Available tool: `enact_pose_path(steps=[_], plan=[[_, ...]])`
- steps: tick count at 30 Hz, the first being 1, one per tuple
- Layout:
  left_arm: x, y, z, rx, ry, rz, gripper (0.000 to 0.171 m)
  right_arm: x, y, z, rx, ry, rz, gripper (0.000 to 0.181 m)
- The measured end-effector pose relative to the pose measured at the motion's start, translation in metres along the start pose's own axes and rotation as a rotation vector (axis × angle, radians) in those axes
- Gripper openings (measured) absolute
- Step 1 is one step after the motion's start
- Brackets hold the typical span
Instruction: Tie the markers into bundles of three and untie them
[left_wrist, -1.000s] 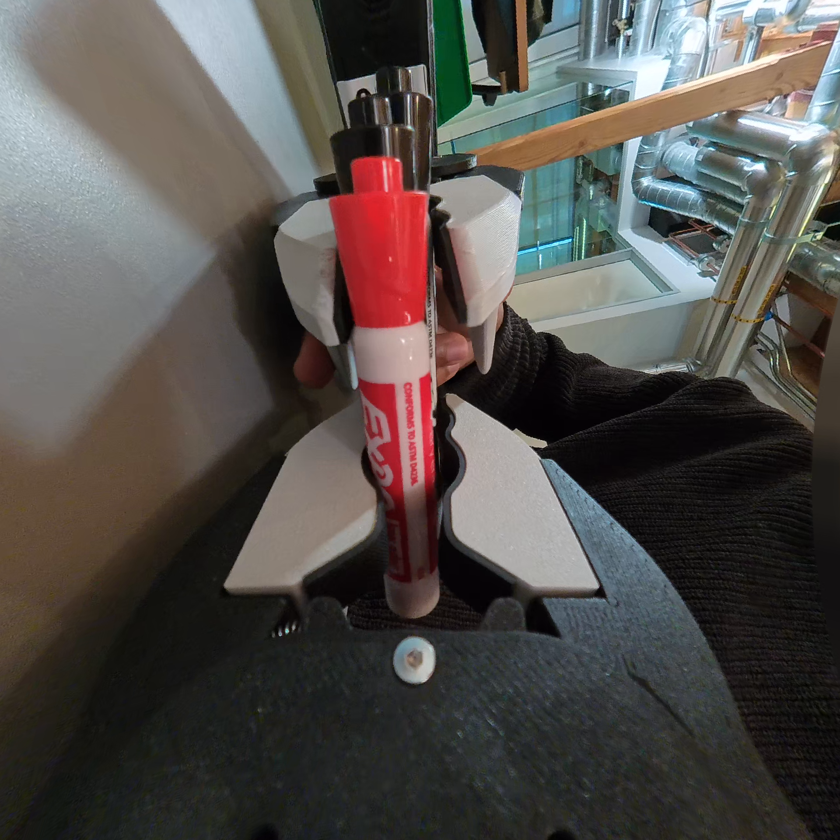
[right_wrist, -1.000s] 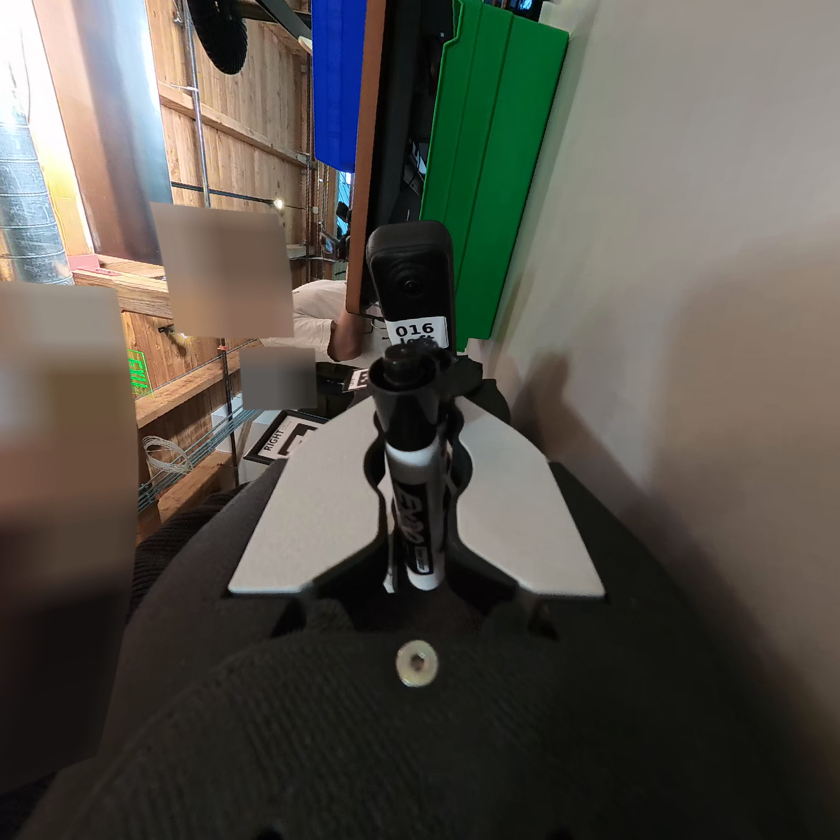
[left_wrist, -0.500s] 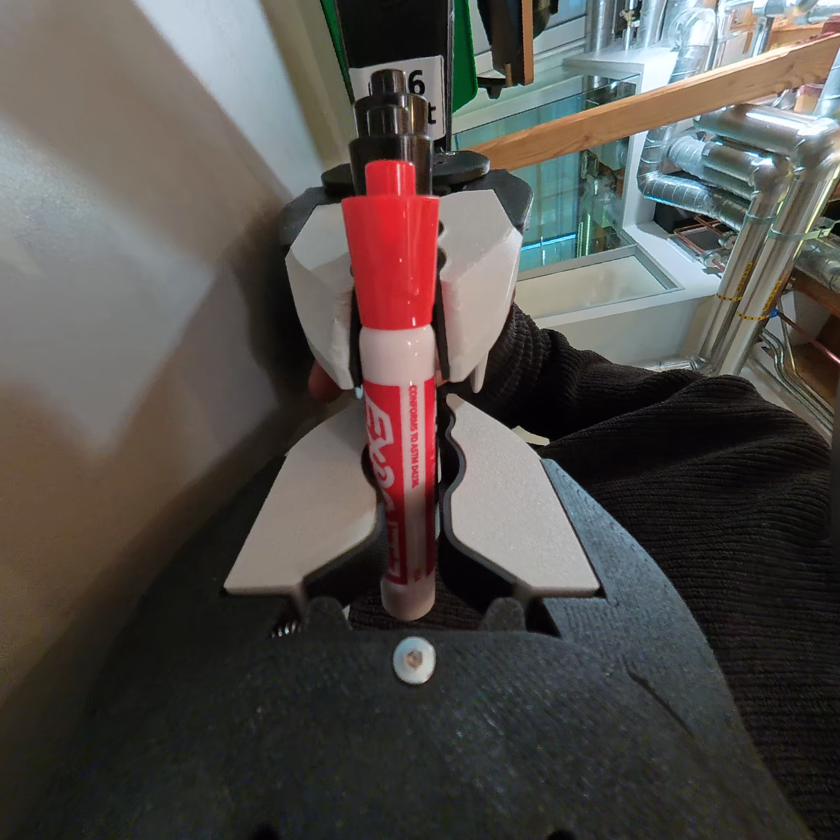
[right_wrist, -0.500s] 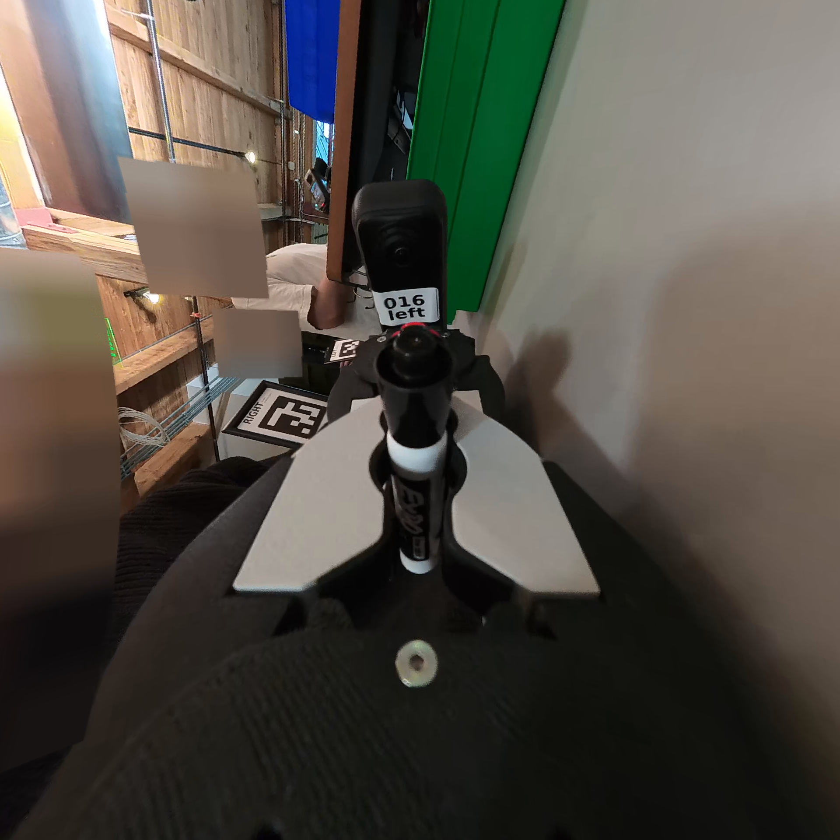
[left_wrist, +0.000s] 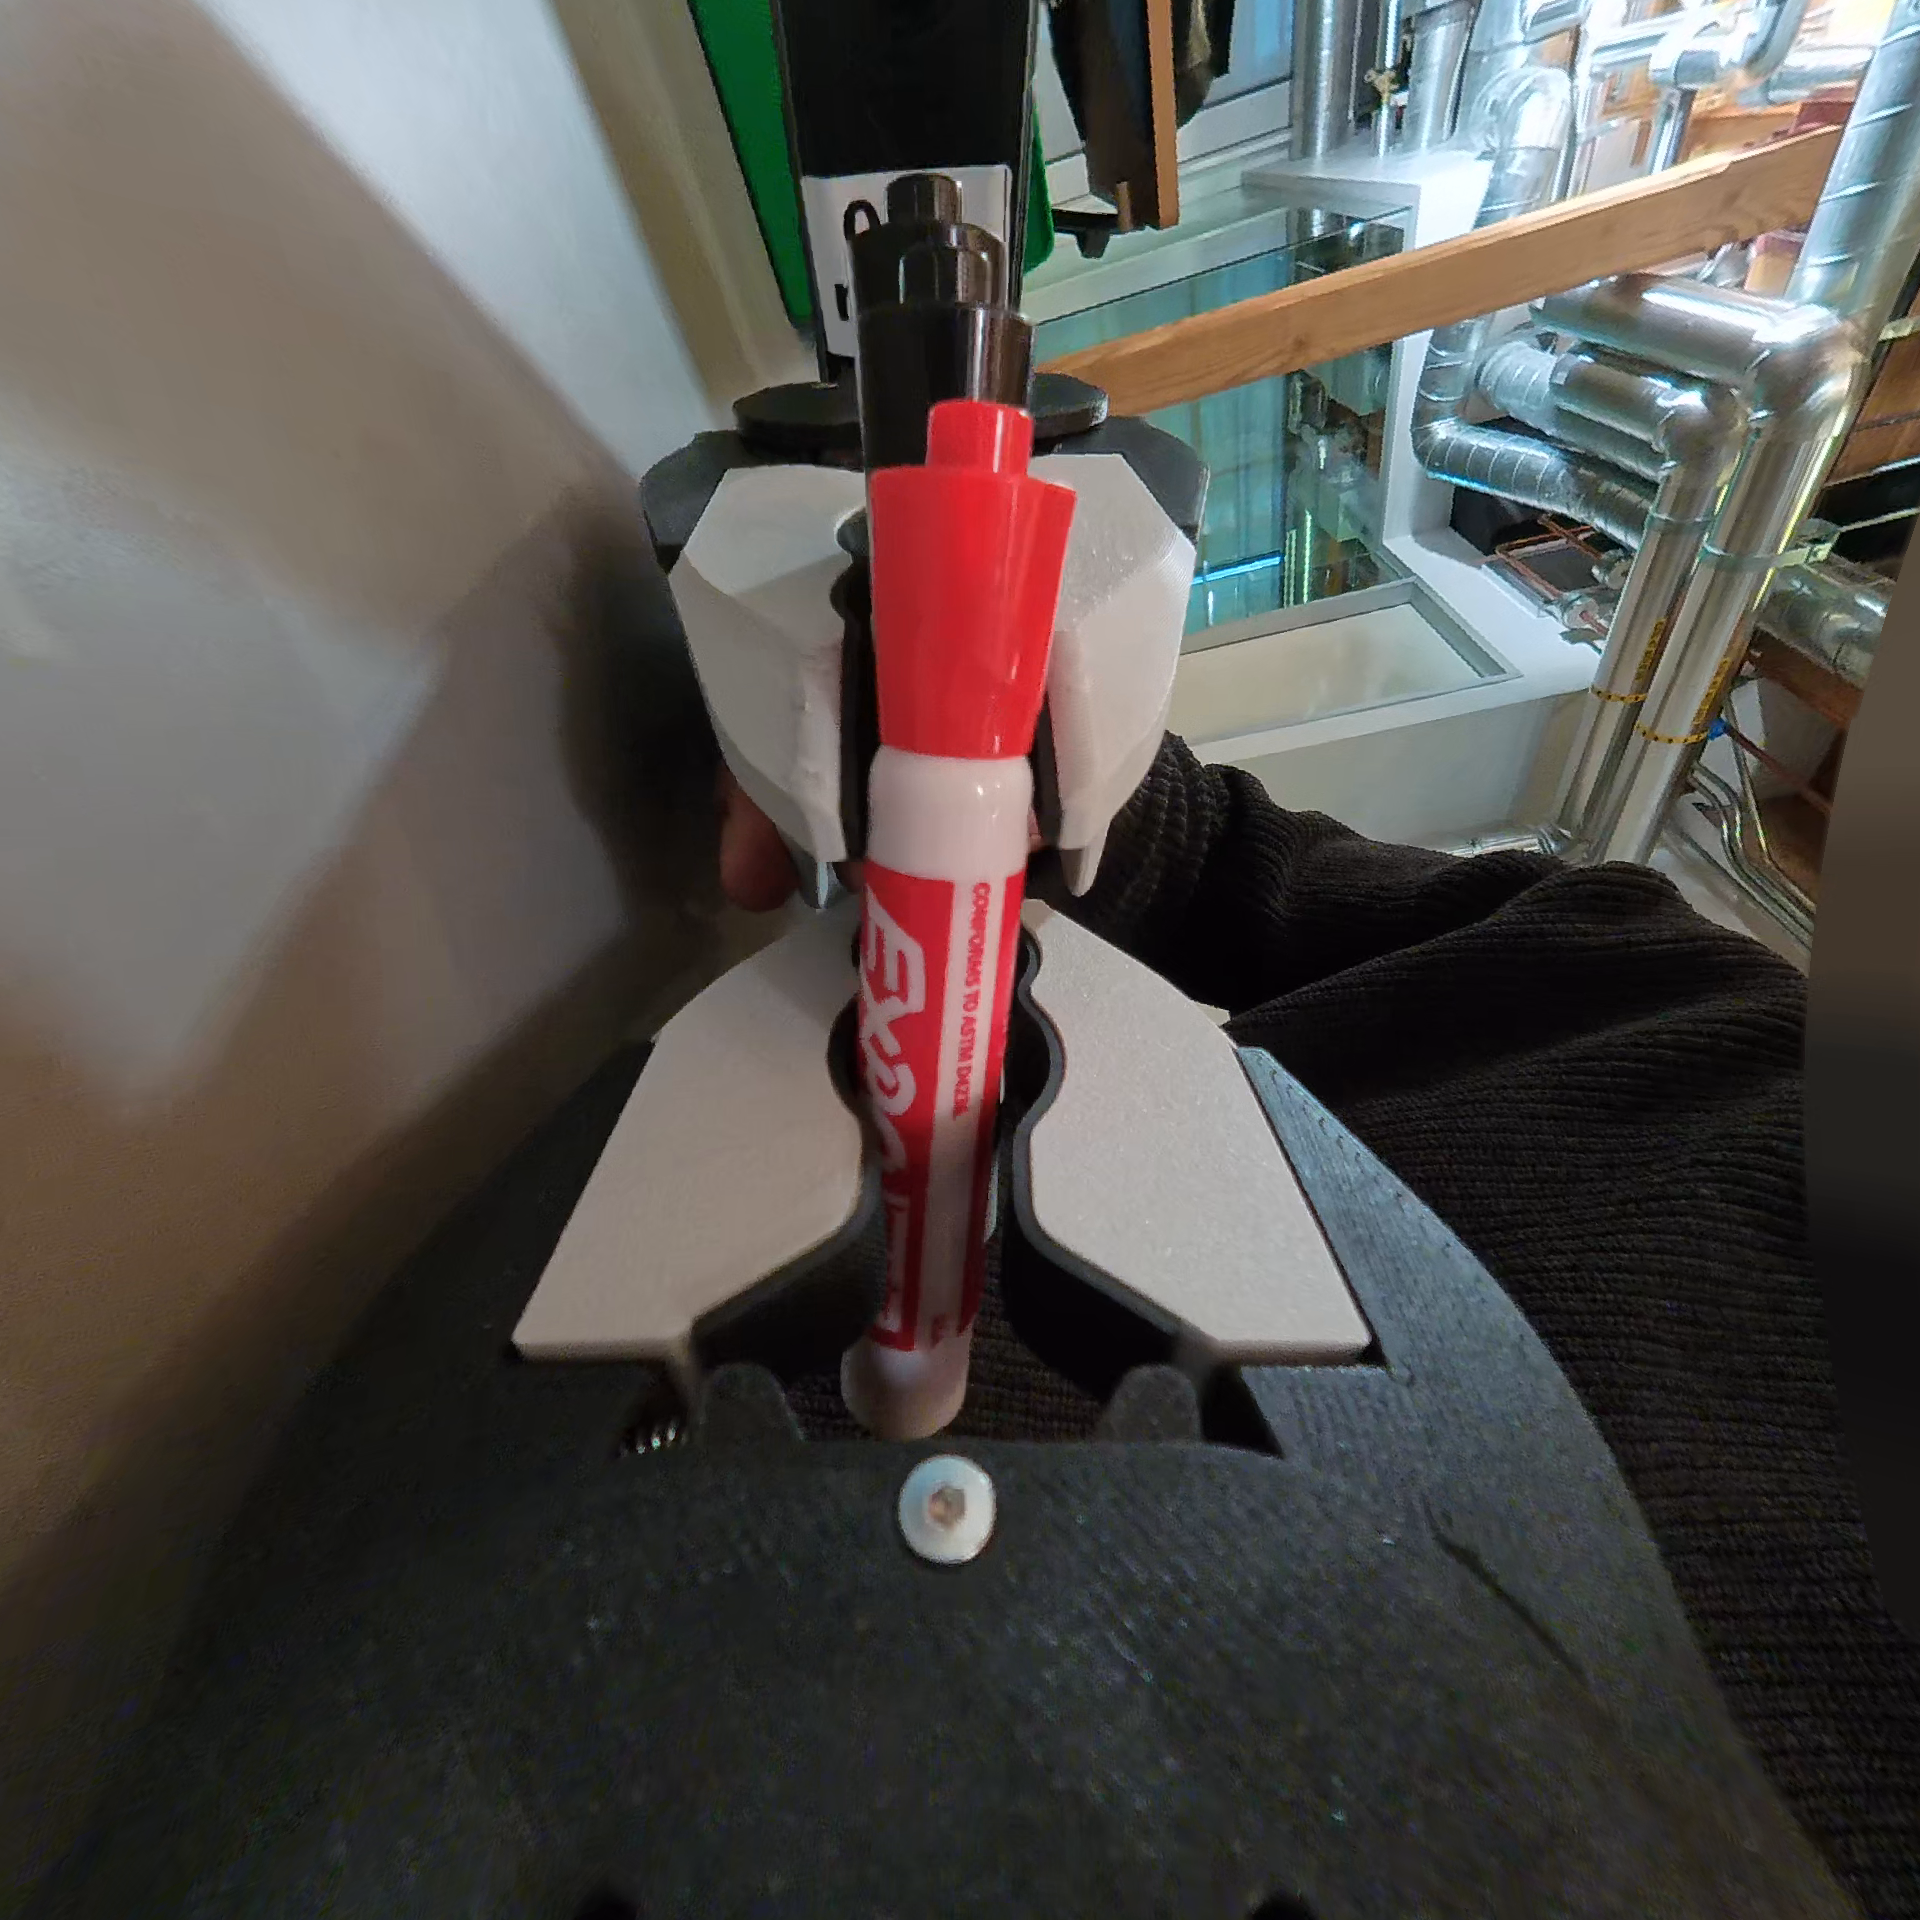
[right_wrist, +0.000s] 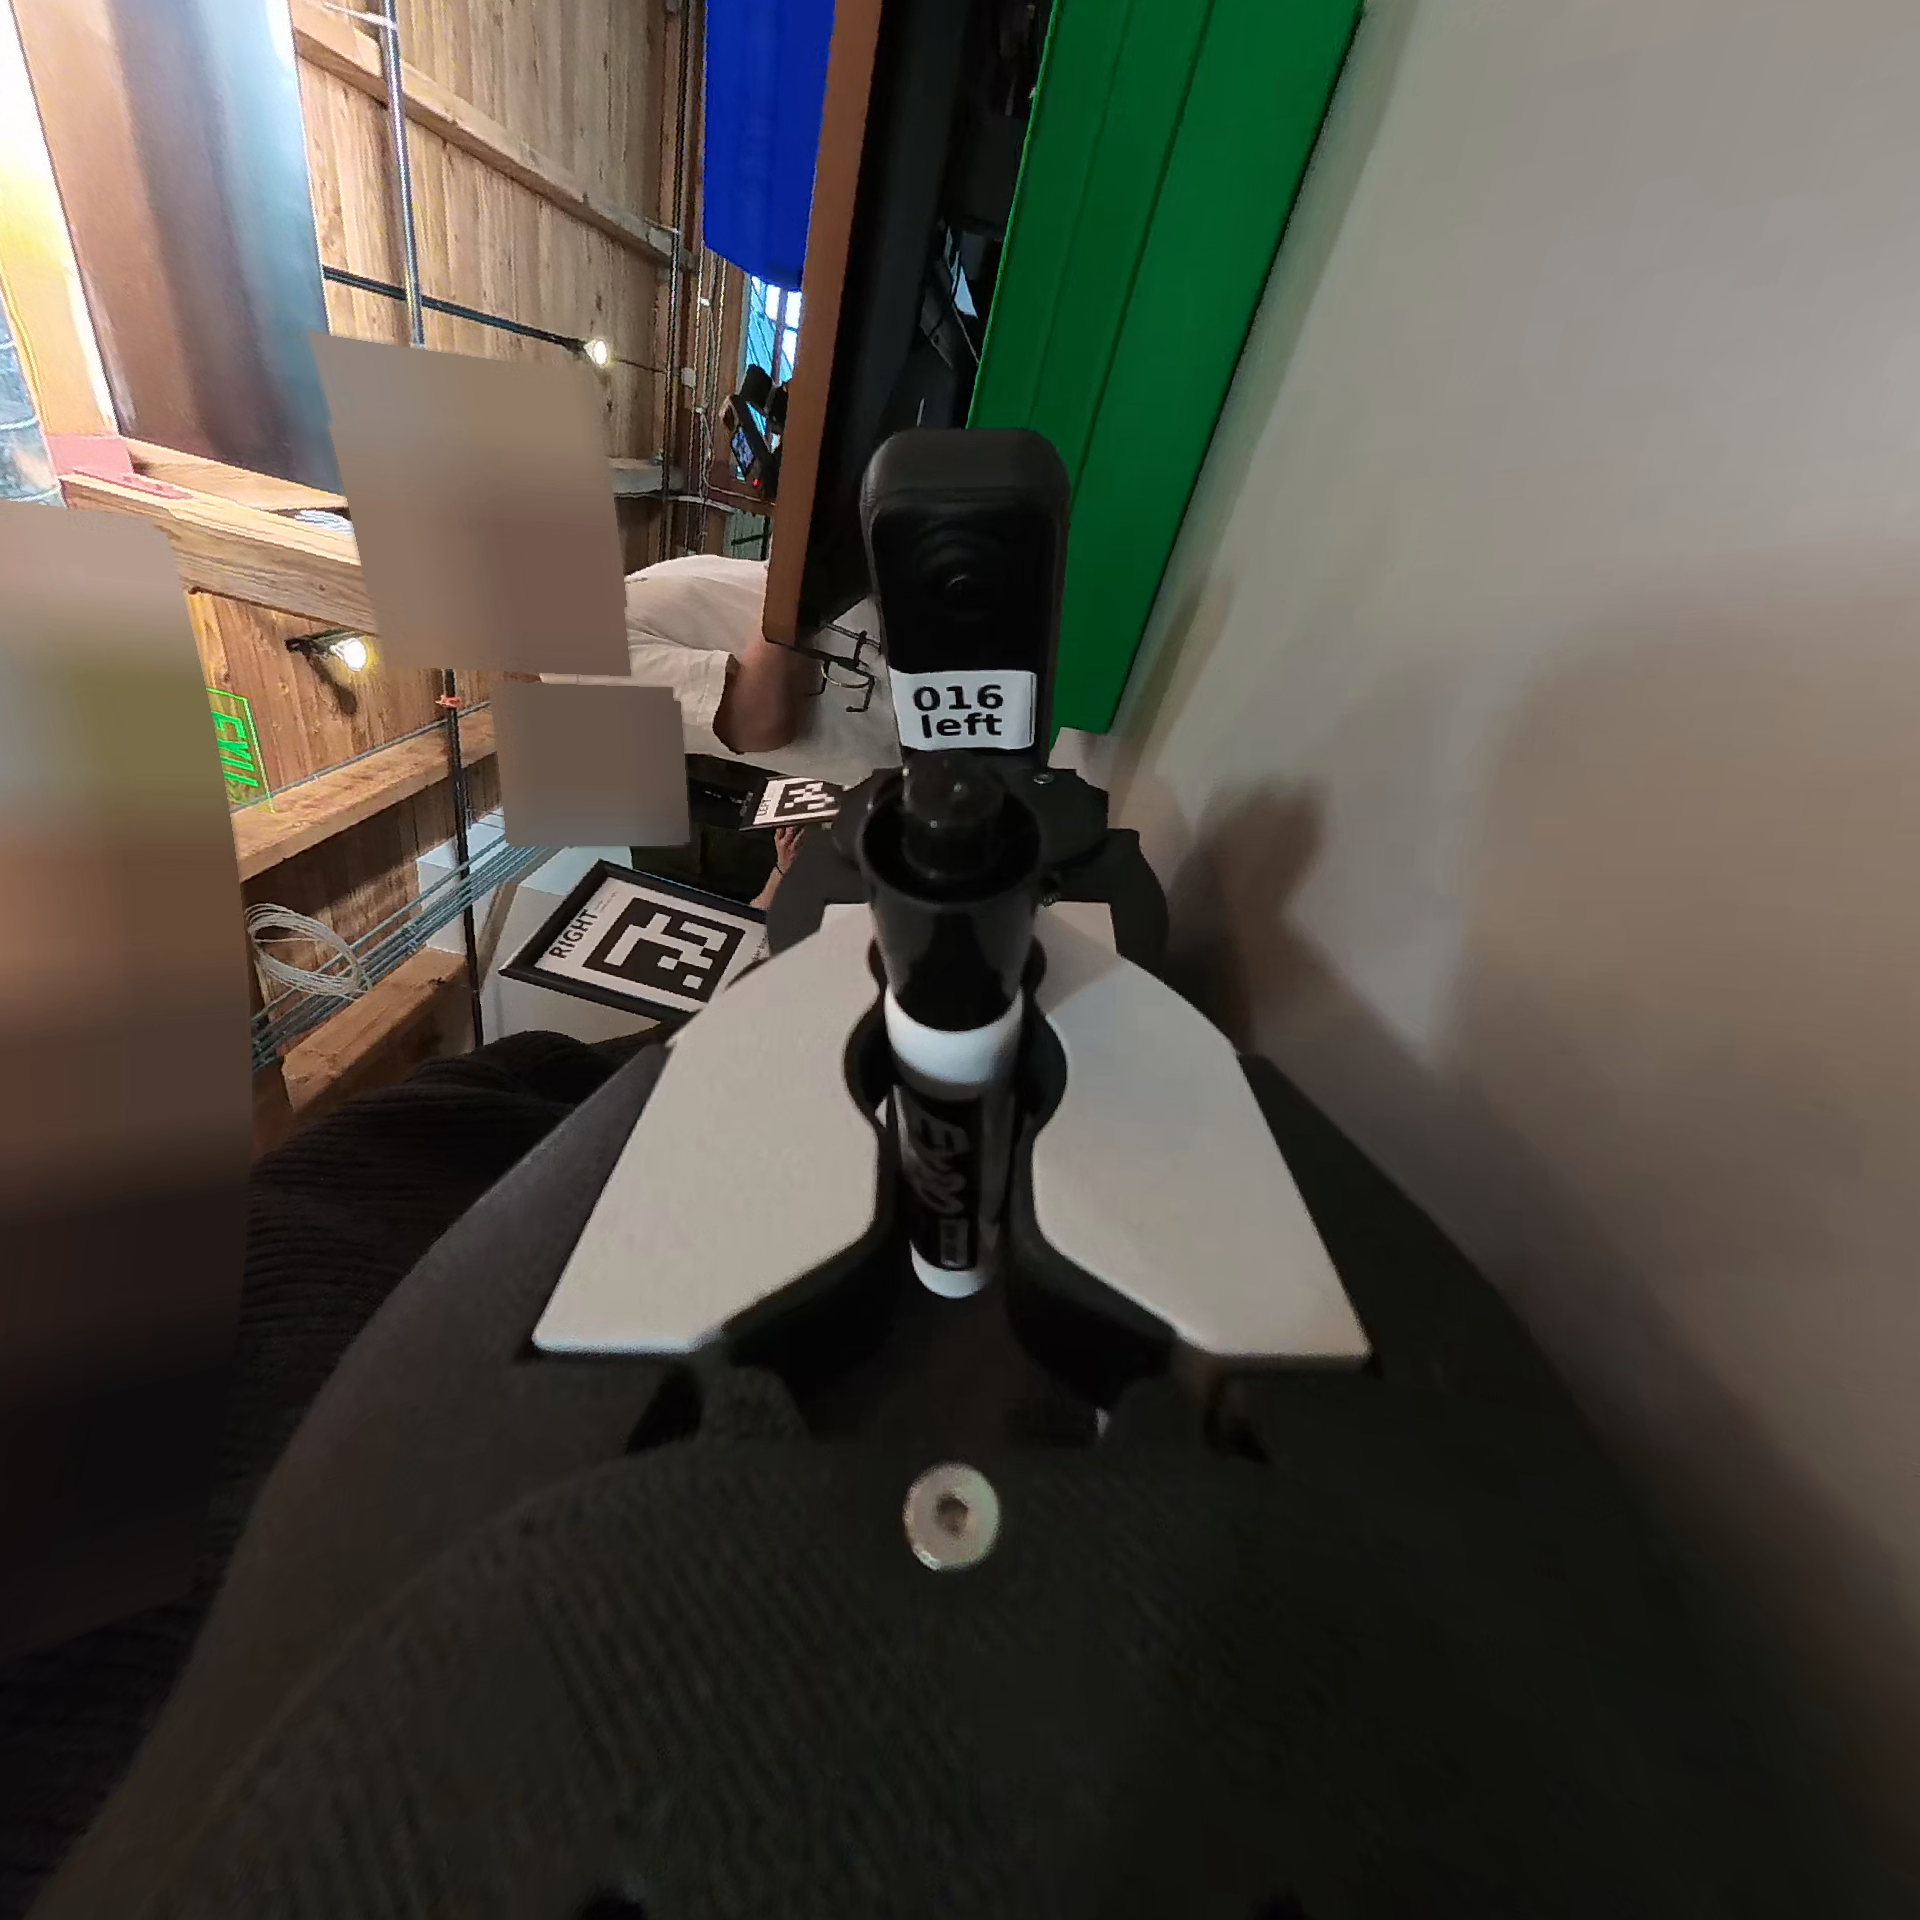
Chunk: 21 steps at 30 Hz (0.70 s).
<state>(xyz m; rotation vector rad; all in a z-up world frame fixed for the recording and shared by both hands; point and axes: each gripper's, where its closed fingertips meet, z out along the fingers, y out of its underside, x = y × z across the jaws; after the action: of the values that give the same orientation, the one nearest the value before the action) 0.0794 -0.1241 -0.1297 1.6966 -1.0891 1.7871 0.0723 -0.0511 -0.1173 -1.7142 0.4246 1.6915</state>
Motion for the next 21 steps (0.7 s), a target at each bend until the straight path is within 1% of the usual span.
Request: enact_pose_path(steps=[7,21], plan=[[-0.0006,0.0003,-0.0007,0.000,0.006,-0.015,0.023,0.0032,0.0070,0.0040,-0.031,-0.017,0.052,0.020],[0.0003,-0.0010,-0.0016,0.008,0.022,-0.039,0.024,0.0040,0.0056,0.0037,-0.030,-0.011,0.062,0.020]])
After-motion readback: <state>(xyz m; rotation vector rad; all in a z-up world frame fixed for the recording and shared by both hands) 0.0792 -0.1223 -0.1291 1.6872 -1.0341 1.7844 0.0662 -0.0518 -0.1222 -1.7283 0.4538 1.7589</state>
